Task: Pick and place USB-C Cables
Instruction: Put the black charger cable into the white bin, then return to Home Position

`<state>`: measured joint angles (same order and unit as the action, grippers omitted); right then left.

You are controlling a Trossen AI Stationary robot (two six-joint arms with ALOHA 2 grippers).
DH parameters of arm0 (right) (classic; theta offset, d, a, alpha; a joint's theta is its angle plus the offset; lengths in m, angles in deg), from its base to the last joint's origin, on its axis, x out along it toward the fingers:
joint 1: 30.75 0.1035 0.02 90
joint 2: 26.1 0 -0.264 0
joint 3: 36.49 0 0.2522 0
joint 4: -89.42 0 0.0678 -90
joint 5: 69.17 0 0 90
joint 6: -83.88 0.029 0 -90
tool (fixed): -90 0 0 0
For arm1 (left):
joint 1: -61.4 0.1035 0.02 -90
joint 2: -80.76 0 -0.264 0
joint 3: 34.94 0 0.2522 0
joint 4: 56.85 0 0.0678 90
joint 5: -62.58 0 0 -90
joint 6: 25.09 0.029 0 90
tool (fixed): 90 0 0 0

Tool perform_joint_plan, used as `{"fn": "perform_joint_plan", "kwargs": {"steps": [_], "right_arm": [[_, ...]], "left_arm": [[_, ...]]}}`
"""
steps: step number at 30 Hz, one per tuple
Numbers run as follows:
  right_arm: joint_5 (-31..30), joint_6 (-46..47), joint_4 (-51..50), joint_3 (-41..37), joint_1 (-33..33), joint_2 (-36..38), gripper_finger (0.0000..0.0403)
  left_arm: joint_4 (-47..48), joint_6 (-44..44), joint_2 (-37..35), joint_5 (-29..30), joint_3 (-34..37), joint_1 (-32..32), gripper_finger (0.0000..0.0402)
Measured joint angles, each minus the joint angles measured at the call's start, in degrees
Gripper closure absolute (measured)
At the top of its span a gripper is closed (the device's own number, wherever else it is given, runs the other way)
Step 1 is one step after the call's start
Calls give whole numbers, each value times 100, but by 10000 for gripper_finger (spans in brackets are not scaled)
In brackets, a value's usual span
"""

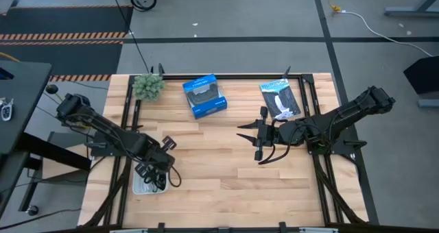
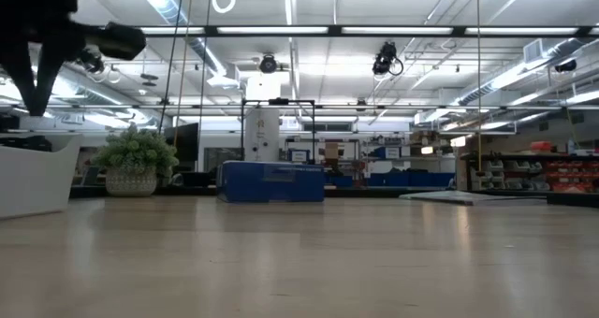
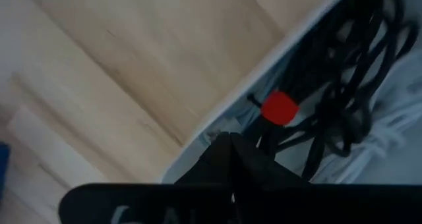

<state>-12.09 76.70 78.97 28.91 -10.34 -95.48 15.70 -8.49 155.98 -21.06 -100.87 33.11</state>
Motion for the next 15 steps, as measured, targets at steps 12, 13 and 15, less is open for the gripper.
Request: {"fn": "perform_joint_plan", "kwargs": {"steps": [12,13,15], "right_arm": [[184,-160,-77,-99,99,7,289],[246,-160,-77,-147,96,11,289],[370,-161,35,-284,37,41,289]], "left_arm": [[-605,-1028,-1552,58,139,489,397],[-709,-1071,-1760,115,226,531,397],[-970,-1162,-2146,318,372,591,397]]}}
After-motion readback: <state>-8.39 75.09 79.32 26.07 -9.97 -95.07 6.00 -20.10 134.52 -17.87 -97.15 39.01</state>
